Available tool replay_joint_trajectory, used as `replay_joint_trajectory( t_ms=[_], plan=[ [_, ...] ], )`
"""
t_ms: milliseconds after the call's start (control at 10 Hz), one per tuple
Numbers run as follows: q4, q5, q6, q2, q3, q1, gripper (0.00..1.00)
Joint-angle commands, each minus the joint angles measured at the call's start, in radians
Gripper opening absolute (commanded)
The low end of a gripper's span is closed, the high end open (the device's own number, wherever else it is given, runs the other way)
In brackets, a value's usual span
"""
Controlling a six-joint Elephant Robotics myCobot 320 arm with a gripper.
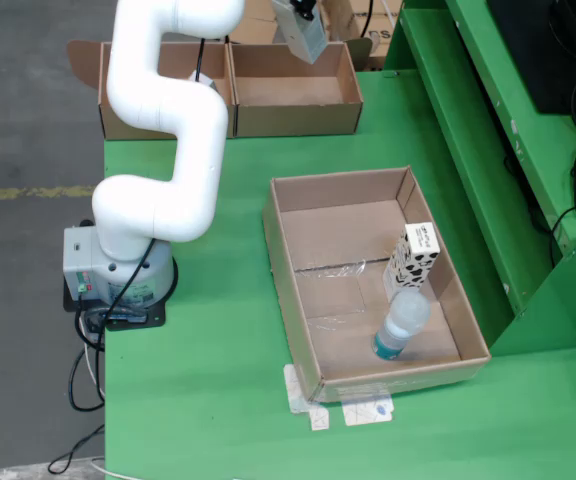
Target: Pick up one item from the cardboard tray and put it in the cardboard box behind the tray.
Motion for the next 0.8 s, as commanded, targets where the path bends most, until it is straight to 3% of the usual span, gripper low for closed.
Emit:
replay_joint_trajectory(
  t_ms=[0,700],
  plan=[
    [-0.032,0.035,0.011,-0.005,0.028,-0.017,0.00],
    [0.054,0.078,-0.007,-0.131,0.028,-0.073,0.00]
  ],
)
